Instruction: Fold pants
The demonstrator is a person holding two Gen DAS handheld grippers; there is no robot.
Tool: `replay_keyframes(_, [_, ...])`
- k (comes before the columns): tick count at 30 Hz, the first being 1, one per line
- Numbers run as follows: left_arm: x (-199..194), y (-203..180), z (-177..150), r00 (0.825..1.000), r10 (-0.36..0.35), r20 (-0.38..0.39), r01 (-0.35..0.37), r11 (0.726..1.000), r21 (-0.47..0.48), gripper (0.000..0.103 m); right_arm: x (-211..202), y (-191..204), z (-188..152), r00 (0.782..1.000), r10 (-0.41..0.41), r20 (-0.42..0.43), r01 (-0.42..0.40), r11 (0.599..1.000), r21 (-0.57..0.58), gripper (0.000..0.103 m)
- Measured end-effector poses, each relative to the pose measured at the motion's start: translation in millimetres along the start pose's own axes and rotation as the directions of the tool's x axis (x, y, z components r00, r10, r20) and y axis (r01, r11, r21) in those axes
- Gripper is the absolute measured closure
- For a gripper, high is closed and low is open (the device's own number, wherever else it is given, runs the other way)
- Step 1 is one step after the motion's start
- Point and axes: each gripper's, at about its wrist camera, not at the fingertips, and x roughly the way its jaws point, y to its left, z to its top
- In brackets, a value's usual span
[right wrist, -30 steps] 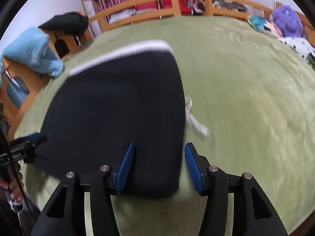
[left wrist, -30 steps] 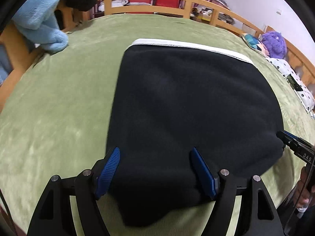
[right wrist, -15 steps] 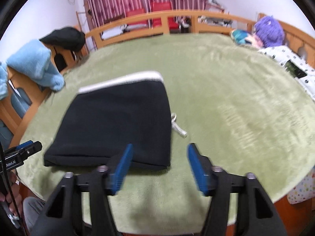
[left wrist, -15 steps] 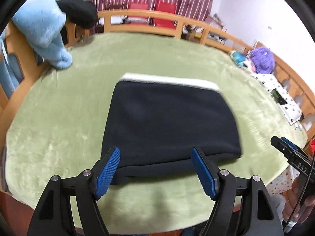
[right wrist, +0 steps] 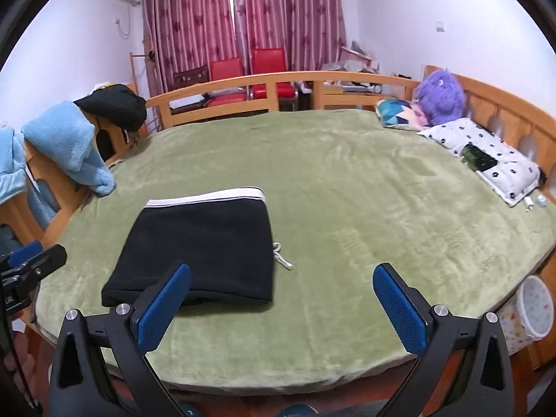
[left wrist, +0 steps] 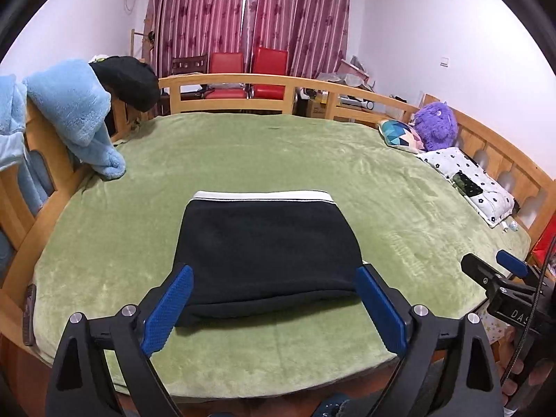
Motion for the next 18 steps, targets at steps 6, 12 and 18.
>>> replay_keyframes(6, [-4.9, -5.4, -3.3, 1.0, 0.006, 0.005, -0.006, 1.0, -0.015, 0.008, -6.2, -5.9, -2.9, 1.0, 0.013, -0.007, -0.013, 1.0, 0.022, 0.0])
replay_keyframes(12, [-8.8, -10.0, -6.5, 1.0, 0.02, 0.01, -0.02, 1.0, -0.016, 0.008, -8.2, -5.7, -2.7, 1.0, 0.007, -0.004, -0.007, 1.0, 0.018, 0.0])
replay_keyframes(18, [-9.1, -11.7, -8.2, 1.0, 0.024, 0.01, -0.024, 1.0, -0.017, 0.008, -10.1, -5.3, -2.1, 1.0, 0.003, -0.005, -0.003, 1.0, 0.017, 0.0])
